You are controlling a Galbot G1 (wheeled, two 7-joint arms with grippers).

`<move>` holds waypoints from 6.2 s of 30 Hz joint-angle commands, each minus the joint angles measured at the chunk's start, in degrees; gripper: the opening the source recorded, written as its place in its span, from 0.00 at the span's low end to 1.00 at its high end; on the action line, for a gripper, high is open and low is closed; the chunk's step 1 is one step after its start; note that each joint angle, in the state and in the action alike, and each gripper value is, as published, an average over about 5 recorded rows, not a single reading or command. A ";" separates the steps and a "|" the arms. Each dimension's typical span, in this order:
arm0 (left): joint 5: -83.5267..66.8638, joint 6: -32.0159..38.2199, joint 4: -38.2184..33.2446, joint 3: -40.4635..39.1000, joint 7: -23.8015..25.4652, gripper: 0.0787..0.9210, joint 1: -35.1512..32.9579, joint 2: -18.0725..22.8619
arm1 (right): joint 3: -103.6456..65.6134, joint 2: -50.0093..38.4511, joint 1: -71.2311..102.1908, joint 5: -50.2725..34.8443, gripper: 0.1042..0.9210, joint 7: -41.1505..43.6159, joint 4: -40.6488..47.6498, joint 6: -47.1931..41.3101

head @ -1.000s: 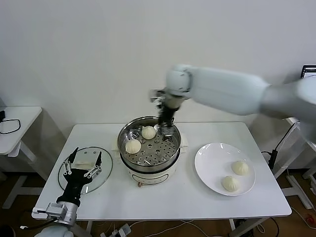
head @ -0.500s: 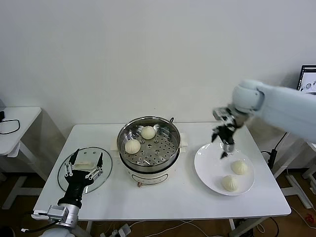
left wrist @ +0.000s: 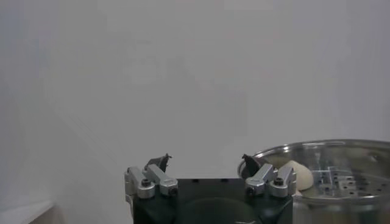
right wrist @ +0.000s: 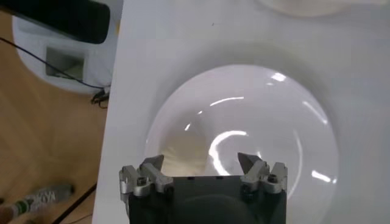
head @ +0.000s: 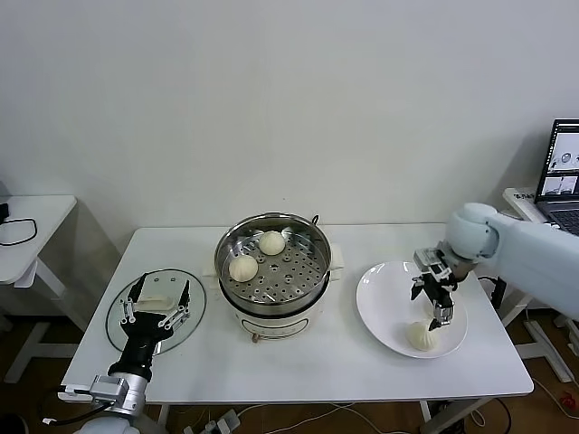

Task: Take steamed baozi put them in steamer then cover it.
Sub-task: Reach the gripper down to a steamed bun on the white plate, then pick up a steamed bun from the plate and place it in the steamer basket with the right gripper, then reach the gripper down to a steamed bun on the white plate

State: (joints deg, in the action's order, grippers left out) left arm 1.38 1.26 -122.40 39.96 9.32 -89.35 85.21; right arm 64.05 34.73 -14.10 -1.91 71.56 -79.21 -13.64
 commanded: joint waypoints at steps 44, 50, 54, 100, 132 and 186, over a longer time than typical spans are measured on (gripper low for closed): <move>0.77 -0.05 0.55 -1.23 -0.33 0.88 0.54 -0.01 | -6.92 0.55 6.24 2.66 0.68 -1.68 4.16 0.56; 0.76 -0.28 -0.41 -1.26 -0.36 0.88 0.30 -0.10 | -2.75 -0.42 -6.60 -3.30 0.68 -0.01 3.58 0.93; 0.77 -0.28 -0.69 -1.21 -0.35 0.88 0.12 -0.24 | 1.28 1.06 -17.60 -4.69 0.68 1.69 3.62 5.02; -0.72 0.17 2.88 3.82 1.54 0.88 1.58 -1.69 | 16.04 41.07 -24.01 10.70 0.69 -14.12 -2.61 41.42; -0.66 0.25 3.42 4.00 1.48 0.88 1.75 -1.50 | 15.13 40.95 -18.79 8.26 0.84 -12.19 3.63 38.76; 2.05 0.77 2.13 -0.76 0.33 0.88 1.18 -0.13 | -18.94 2.82 14.79 14.10 0.88 -4.31 19.55 9.05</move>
State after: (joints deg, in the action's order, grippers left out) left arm 3.18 1.97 -120.44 39.60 9.67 -88.17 85.02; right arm 49.78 37.22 -4.37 9.36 68.54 -63.10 -4.41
